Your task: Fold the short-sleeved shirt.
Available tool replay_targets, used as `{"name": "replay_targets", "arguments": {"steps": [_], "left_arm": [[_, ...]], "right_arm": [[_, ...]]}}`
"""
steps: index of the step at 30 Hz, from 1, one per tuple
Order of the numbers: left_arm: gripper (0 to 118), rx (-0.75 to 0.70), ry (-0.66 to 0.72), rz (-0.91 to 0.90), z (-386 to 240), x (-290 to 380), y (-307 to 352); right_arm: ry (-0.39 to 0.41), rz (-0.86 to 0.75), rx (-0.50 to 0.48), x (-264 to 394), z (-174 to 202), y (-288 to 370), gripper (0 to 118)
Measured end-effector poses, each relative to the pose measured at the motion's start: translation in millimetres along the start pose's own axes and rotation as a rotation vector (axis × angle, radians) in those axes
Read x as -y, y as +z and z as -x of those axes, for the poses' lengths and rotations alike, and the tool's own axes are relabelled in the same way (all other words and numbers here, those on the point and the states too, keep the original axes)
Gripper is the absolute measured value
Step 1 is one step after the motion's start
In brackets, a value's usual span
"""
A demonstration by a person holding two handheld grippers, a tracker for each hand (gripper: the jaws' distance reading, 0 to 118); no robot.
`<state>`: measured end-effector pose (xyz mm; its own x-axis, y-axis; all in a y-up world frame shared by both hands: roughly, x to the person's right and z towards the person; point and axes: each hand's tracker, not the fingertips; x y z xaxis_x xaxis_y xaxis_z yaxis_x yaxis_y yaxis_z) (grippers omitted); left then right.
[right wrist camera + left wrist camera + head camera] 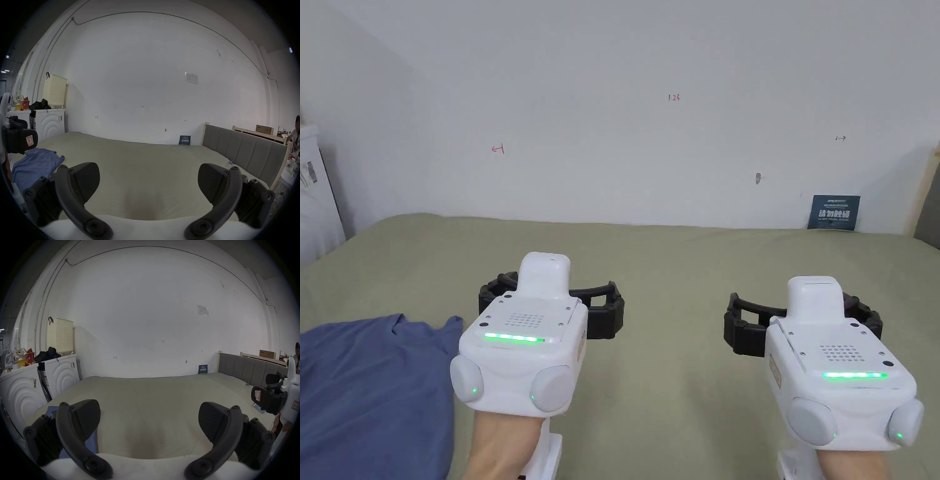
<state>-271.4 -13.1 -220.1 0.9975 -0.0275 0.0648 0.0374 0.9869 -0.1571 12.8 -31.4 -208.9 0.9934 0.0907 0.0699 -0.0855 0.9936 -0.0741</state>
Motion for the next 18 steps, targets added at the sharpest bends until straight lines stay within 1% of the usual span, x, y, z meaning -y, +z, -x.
{"name": "replay_targets", "arguments": {"steps": [13, 16, 18], "left_arm": [[118, 0.011, 0.005, -0.004, -2.3, -1.4, 1.9], [118, 0.009, 0.007, -0.003, -2.2, -0.7, 1.8], [118, 0.012, 0.006, 0.0, -2.0, -0.3, 1.7]], "right_arm": [[-0.013, -0.013, -0.003, -0.4, -1.9, 2.1, 118], [0.007, -0.014, 0.002, 0.0, -1.5, 2.2, 118], [0.021, -0.037, 0.037, 0.6, -1.0, 3.3, 118]]}}
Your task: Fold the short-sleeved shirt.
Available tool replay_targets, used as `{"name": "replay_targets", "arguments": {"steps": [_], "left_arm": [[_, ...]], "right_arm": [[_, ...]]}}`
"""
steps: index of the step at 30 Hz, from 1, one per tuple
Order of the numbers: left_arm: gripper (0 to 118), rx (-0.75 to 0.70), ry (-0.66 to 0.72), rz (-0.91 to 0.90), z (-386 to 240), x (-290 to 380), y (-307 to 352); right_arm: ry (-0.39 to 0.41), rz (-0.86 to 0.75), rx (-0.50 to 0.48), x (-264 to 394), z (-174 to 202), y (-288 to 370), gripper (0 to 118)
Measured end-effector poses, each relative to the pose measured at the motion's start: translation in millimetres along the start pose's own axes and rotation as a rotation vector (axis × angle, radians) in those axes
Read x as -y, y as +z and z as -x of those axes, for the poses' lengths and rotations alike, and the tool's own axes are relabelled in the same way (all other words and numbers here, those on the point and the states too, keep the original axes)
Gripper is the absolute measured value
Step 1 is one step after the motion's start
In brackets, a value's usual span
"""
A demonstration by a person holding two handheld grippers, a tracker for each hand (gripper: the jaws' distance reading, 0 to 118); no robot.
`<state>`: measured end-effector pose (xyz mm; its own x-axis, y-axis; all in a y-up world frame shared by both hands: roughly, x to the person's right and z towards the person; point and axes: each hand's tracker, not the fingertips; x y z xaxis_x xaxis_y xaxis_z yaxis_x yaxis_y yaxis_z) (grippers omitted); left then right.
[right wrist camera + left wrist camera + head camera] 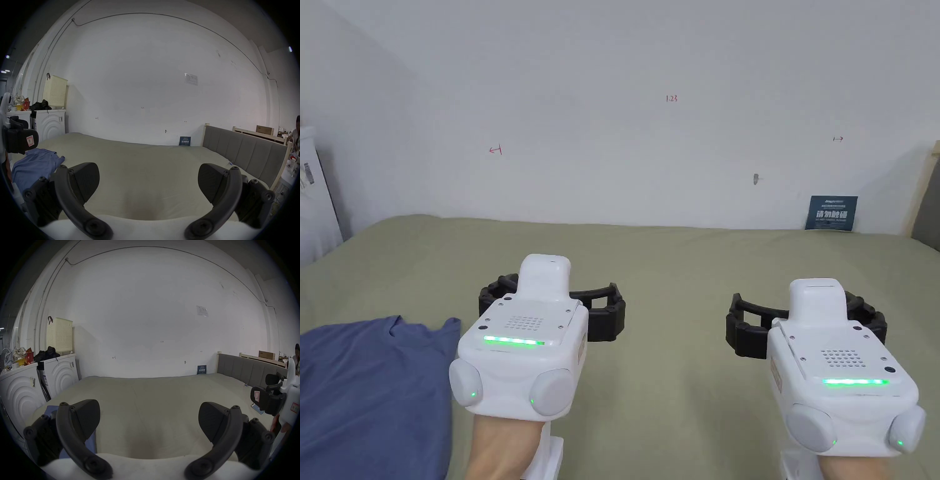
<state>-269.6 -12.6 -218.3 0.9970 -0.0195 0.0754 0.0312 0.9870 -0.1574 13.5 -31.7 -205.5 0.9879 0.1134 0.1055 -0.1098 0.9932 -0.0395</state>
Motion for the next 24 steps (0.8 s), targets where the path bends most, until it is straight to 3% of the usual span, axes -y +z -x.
{"name": "replay_targets", "arguments": {"steps": [24], "left_arm": [[118, 0.003, 0.012, 0.022, 2.9, 1.6, 0.9]], "right_arm": [[-0.002, 0.03, 0.016, 1.3, -5.4, -2.7, 118]]}}
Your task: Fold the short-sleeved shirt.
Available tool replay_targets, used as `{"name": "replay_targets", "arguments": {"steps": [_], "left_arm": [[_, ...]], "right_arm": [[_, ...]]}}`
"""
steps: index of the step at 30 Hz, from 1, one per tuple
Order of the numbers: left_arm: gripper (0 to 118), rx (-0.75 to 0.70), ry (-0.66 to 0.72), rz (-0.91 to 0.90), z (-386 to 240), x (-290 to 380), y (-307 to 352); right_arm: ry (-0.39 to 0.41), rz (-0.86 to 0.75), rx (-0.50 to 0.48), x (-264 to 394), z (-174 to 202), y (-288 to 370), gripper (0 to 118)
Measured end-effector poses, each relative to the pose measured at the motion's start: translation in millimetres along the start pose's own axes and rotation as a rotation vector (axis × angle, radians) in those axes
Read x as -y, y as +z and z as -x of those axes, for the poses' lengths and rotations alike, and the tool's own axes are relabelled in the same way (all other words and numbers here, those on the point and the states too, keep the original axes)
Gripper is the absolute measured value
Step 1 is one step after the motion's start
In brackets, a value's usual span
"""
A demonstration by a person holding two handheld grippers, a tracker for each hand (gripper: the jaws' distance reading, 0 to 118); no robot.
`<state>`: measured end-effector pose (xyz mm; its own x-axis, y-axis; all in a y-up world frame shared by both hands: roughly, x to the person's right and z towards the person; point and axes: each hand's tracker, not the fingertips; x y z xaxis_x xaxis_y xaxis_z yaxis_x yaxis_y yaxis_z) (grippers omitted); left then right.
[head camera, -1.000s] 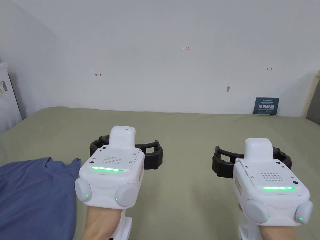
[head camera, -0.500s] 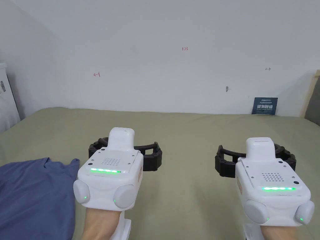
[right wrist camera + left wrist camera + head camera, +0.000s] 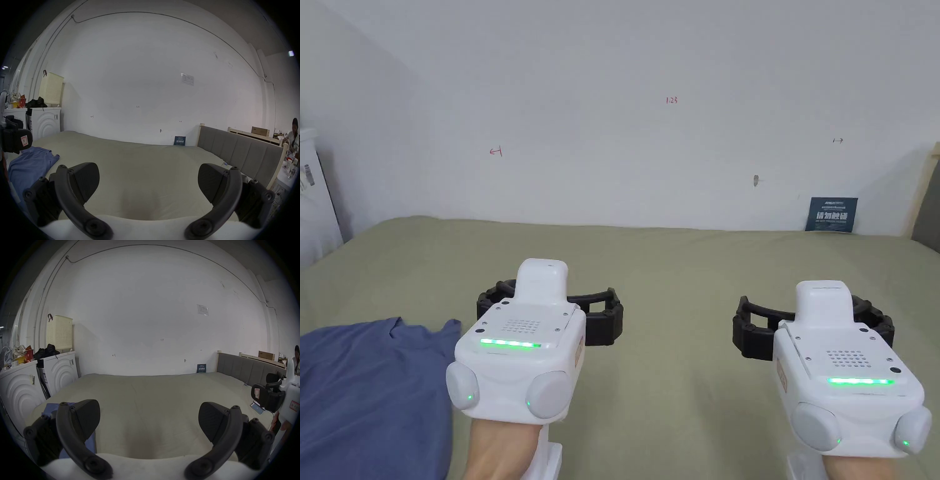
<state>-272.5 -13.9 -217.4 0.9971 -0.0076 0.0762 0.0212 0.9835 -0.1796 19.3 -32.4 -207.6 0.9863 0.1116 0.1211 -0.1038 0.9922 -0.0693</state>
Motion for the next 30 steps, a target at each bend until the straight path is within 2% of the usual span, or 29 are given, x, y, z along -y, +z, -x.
{"name": "replay_targets", "arguments": {"steps": [13, 15, 16, 17, 18, 19, 20, 22, 30], "left_arm": [[118, -0.019, 0.003, -0.013, 2, -2, 0], [118, -0.027, -0.002, -0.007, 1, -3, 1], [108, -0.038, -0.012, 0.002, 0, -3, 1], [52, -0.017, -0.015, 0.002, 0, -2, 1], [1, -0.031, -0.025, 0.004, -2, -1, 0], [0, -0.065, -0.047, 0.024, -3, 0, -4], [0, -0.049, -0.024, 0.02, -4, -3, -3], [0, -0.038, 0.007, 0.038, -2, -6, -4], [0, -0.036, -0.005, 0.027, 3, -3, -11]], "right_arm": [[-0.016, 0.005, -0.003, -2, -1, 0, 118], [-0.014, 0.009, -0.003, -3, -1, 1, 115], [-0.019, 0.01, -0.004, -3, -1, 2, 106], [-0.017, 0.012, -0.01, -4, -1, 5, 62], [-0.008, 0.011, -0.007, -4, 0, 6, 8], [0.014, 0.007, 0.022, -5, 2, 4, 0], [0.036, -0.052, 0.06, -3, 4, 2, 0], [-0.008, 0.013, 0.019, 1, 2, -1, 0], [-0.006, 0.037, 0.043, 2, -5, -9, 0]]}}
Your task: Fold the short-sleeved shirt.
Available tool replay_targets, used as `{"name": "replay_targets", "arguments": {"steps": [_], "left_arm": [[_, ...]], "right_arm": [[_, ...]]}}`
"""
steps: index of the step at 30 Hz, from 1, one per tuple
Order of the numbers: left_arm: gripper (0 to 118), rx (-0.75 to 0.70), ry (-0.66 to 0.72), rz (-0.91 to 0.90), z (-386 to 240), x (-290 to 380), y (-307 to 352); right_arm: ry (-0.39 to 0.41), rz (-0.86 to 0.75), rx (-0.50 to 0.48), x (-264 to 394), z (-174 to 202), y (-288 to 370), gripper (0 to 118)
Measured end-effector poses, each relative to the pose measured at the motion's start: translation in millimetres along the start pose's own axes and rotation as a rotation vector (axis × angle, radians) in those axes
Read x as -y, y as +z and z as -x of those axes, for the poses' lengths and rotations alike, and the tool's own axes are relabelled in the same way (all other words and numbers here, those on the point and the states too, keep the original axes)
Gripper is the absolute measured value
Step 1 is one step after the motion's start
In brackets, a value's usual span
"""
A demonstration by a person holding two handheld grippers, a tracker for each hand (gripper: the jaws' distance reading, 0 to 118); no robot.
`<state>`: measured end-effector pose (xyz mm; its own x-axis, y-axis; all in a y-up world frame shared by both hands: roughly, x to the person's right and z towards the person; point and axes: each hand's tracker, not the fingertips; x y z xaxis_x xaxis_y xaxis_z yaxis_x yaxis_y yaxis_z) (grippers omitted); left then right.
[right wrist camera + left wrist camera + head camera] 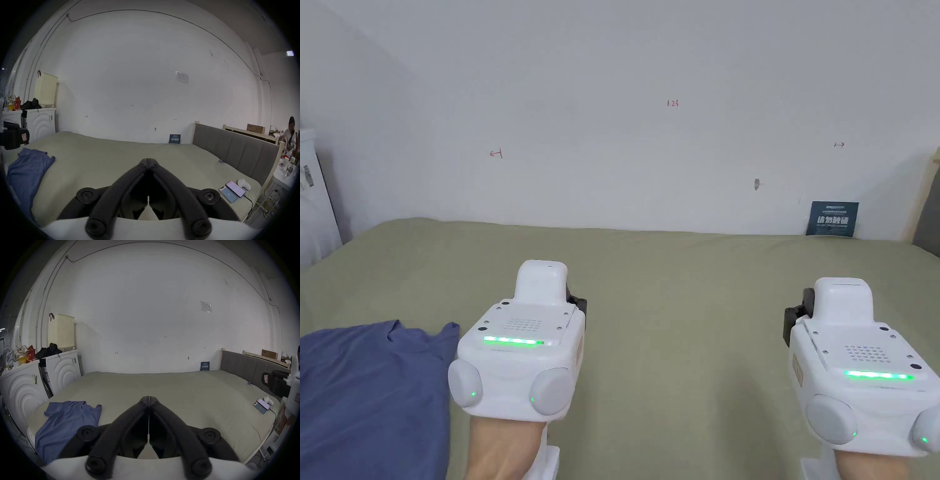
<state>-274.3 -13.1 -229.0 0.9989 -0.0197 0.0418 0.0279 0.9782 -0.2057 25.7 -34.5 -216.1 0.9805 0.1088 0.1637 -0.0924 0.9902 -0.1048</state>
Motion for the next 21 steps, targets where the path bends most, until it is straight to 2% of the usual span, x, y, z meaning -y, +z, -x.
{"name": "replay_targets", "arguments": {"steps": [3, 6, 8, 10, 18, 21], "left_arm": [[0, -0.013, 0.011, 0.011, 12, 0, -5], [0, -0.06, 0.006, 0.012, 31, 2, -6], [0, -0.107, 0.022, 0.016, 54, 1, -3], [0, -0.176, 0.047, 0.019, 89, 0, 4], [0, -0.527, 0.085, 0.04, 231, 5, 80], [0, -0.639, 0.101, 0.053, 267, 12, 114]], "right_arm": [[0.024, 0.026, -0.024, -5, 8, -7, 0], [0.015, 0.03, -0.063, -8, 35, -13, 0], [0.014, 0.026, -0.123, -12, 60, -18, 0], [0.033, 0.015, -0.204, -12, 101, -22, 0], [-0.014, -0.009, -0.552, -32, 253, -16, 0], [-0.032, -0.002, -0.666, -37, 293, -5, 0]]}}
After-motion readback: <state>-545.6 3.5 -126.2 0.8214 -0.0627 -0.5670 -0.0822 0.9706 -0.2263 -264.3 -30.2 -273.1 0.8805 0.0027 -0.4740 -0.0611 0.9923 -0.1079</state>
